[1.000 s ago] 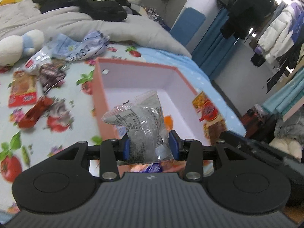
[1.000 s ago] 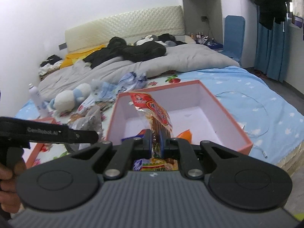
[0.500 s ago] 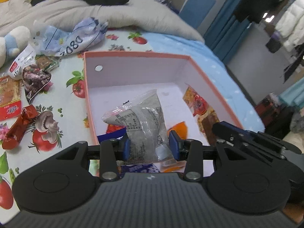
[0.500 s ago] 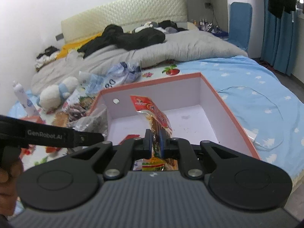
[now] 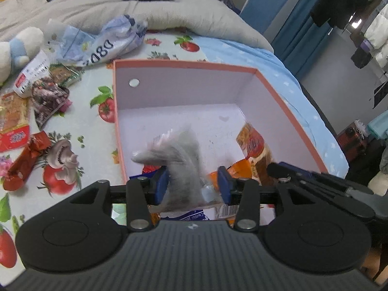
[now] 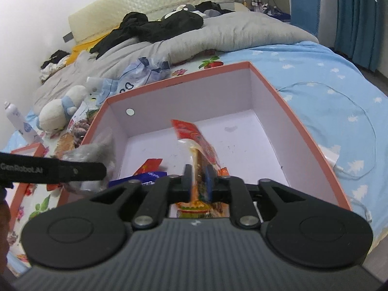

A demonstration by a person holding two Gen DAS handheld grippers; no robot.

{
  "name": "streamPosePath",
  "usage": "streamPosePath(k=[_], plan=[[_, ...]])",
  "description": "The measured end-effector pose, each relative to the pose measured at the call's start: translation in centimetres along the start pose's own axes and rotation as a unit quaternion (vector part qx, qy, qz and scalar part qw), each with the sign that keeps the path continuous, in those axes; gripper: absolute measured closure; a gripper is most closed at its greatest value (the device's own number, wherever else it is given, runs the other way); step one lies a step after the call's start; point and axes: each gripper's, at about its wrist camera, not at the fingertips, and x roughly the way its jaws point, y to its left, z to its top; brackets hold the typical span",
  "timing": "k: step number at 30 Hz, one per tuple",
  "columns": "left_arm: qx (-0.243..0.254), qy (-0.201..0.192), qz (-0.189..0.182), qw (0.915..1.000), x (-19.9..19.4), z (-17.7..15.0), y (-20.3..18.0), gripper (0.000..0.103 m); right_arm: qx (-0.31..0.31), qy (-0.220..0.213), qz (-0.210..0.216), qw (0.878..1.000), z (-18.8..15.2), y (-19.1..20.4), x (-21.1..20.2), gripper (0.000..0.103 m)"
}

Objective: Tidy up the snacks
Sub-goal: 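Open the left tool over the deep box while the right tool drops the strip packet, then withdraw both tools from the deep box back toward the snack pile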

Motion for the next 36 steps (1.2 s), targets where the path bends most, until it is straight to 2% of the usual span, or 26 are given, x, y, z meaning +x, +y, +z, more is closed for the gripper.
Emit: streamPosePath(k=[1,3,5,9,21,31,36], plan=[[-0.003,-0.007,0.001,1.0,-0.5,0.0,0.0,0.038,0.004,0.0,0.0,1.0,-0.1,0.0,-0.2,0.073],[-0.001,-0.024,0.001,0.9997,-1.7,0.0,-0.1,0.035,0.014,-0.002,0.001,1.0,-0.2,-0.2,-0.4,0.053],[0.001,-0.035,0.0,0.9994,-3.0,0.0,0.0,0.035,0.027,-0.004,0.001,1.0,-0.4,-0.3,-0.9,0.05],[0.008,-0.055,0.0,0.9984,-5.5,-0.3,0.2,0.035,0.038,-0.017,0.001,0.999,-0.7,0.1,-2.4,0.05],[0.015,-0.1,0.004,0.9948,-12.5,-3.5,2.2,0.035,0.011,-0.073,0.021,0.997,-2.0,4.2,-8.6,0.05],[0.01,-0.12,0.017,0.9925,-16.4,-7.9,4.6,0.035,-0.003,-0.095,0.051,0.994,-4.3,7.8,-11.6,0.05],[0.007,-0.123,0.03,0.9919,-17.7,-10.3,5.7,0.035,-0.02,-0.087,0.062,0.994,-6.1,10.0,-11.8,0.05]])
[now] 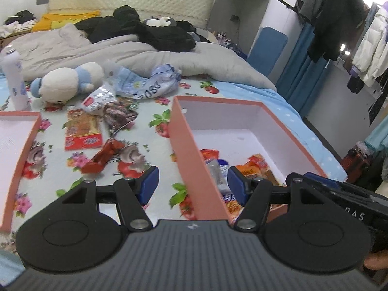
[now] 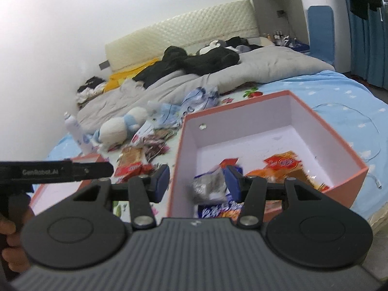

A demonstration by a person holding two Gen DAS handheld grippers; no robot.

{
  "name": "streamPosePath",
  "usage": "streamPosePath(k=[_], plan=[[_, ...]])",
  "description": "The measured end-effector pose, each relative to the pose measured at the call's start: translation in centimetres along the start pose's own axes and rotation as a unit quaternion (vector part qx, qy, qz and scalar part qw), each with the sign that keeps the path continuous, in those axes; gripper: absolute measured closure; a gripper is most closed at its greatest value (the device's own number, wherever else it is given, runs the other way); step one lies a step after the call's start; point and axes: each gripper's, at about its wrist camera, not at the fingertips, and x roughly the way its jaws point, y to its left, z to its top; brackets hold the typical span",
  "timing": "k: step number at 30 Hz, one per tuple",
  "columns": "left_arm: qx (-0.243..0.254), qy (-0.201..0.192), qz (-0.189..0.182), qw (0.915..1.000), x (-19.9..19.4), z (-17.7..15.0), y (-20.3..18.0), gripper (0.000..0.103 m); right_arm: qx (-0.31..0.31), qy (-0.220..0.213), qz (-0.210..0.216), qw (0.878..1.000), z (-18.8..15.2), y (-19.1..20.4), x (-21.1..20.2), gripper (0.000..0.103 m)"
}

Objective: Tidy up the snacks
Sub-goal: 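Withdraw both tools from the deep box back toward the snack pile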

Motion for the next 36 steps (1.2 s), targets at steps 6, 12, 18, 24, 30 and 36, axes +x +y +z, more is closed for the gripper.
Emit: streamPosePath(k=[6,12,18,24,30,36], plan=[[-0.015,-0.001,0.004,0.9999,-1.7,-1.6,2.2,0.035,-0.013,0.015,0.008,1.0,-1.7,2.1,0.1,0.05],[-0.036,0.021,0.004,0.9991,-2.2,-2.9,4.4,0.035,-0.02,0.017,0.011,1.0,-3.1,3.9,-0.5,0.05],[-0.05,0.023,0.012,0.9984,-3.2,-4.1,6.3,0.035,-0.028,0.025,0.02,0.999,-4.1,4.8,-1.0,0.05],[-0.06,0.029,0.014,0.9977,-3.3,-4.8,7.6,0.035,-0.032,0.033,0.02,0.999,-4.6,5.7,-0.4,0.05],[-0.051,0.022,0.027,0.9981,-2.8,-4.5,8.9,0.035,-0.042,0.038,0.033,0.998,-4.9,7.3,1.1,0.05],[-0.032,0.01,0.051,0.9982,-1.6,-3.0,11.0,0.035,-0.055,0.041,0.042,0.997,-4.7,9.3,3.6,0.05]])
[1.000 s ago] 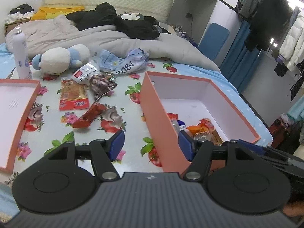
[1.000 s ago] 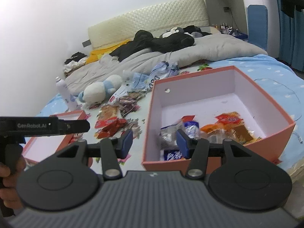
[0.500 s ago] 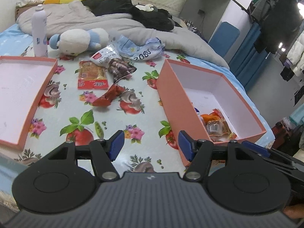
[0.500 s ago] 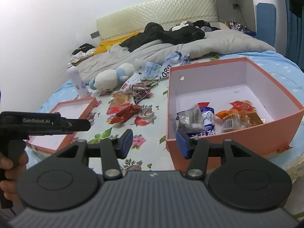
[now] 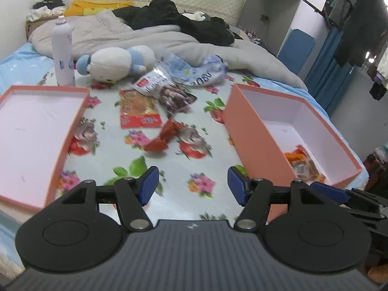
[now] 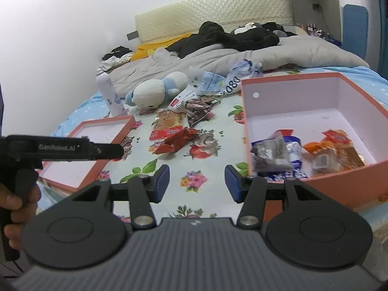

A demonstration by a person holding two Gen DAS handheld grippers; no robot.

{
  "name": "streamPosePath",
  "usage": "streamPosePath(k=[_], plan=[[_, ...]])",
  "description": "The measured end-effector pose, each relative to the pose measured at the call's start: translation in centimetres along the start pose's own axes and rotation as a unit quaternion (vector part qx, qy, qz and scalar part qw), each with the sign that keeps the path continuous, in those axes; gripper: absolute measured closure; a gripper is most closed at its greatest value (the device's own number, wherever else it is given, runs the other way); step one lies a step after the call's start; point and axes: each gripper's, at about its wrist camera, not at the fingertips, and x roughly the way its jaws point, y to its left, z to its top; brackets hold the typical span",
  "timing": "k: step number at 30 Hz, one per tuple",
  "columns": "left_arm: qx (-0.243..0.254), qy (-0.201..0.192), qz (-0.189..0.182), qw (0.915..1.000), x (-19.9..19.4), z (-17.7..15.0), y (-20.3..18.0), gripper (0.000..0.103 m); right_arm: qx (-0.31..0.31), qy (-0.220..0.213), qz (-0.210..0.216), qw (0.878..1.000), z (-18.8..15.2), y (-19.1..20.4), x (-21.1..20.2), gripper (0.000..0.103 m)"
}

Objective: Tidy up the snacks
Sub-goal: 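Withdraw both tools from the deep box back toward the snack pile, then grasp the bread packet with the left tool while the right grasps the red packet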

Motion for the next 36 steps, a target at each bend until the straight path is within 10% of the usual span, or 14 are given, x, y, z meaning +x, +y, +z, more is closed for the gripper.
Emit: streamPosePath(k=[12,15,21,36], plan=[[0.02,0.007,0.045,0.9988,3.7,3.6,5.0,0.035,-0.026,0.012,0.03,0.999,1.5,2.9,6.2,0.05],[0.019,0.014,0.043,0.9988,5.5,4.8,6.3,0.035,-0.031,0.016,0.032,0.999,1.9,3.2,7.8,0.017],[-0.014,0.04,0.03,0.9986,10.5,7.9,9.6,0.023,-0.031,0.0,0.055,0.998,2.7,3.7,11.6,0.0],[-0.027,0.09,0.031,0.9951,27.3,12.7,13.3,0.012,0.056,0.041,0.055,0.996,2.7,3.1,23.7,0.015]])
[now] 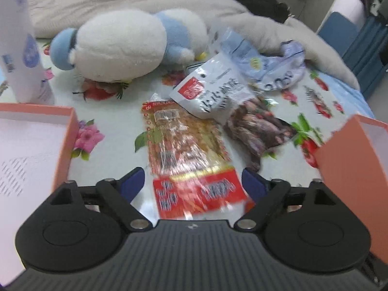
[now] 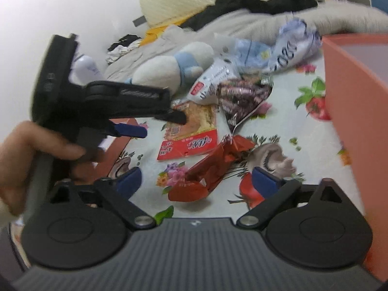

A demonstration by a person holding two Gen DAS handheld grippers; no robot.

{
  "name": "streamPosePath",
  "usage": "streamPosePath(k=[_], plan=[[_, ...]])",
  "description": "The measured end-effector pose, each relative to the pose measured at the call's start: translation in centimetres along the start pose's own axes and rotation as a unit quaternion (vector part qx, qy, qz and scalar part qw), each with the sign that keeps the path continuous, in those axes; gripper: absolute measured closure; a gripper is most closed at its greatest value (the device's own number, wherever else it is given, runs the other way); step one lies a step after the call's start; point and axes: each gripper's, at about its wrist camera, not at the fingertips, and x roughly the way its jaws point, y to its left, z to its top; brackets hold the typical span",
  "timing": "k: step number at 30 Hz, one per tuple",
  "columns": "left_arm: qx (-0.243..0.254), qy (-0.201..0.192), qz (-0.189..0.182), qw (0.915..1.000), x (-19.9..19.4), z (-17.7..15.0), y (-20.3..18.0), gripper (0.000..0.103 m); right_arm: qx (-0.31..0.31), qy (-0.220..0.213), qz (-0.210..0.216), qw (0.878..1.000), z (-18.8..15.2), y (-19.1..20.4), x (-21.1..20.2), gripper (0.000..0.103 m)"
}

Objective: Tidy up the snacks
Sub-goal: 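Grasp the bread packet with the left tool while the right grasps the red packet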

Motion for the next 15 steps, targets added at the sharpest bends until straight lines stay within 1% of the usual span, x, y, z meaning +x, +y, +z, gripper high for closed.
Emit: streamPosePath(k=[3,5,7,9,10,12,13,15], plan=[[0.001,-0.004,0.018,0.9998,2.3,1.1,0.1,0.011,0.006,0.006,-0.009,1.0,0.2,0.0,1.4,0.018],[0.002,-0.001,0.019,0.9998,3.6,1.8,0.0,0.01,0.012,0.012,-0.007,1.0,0.2,-0.1,2.1,0.019],[0.013,0.005,0.021,0.9997,4.6,2.3,-0.1,0.01,0.011,0.019,-0.006,1.0,0.1,-0.1,2.9,0.024],[0.023,0.007,0.049,0.9985,5.8,2.8,-0.3,0.01,0.007,0.029,-0.015,0.999,0.0,-0.1,3.7,0.031],[0.022,0.008,0.053,0.9983,6.3,3.1,-0.2,0.01,0.009,0.035,-0.017,0.999,0.0,-0.2,4.1,0.033],[0.028,0.0,0.055,0.9981,6.8,3.6,-0.1,0.01,0.013,0.04,-0.02,0.999,0.0,-0.5,4.5,0.041],[0.032,-0.001,0.056,0.9979,7.1,3.7,-0.1,0.01,0.014,0.041,-0.02,0.999,-0.1,-0.6,4.7,0.042],[0.042,-0.001,0.057,0.9975,7.5,4.0,-0.3,0.011,0.012,0.04,-0.025,0.999,-0.1,-0.7,4.8,0.053]])
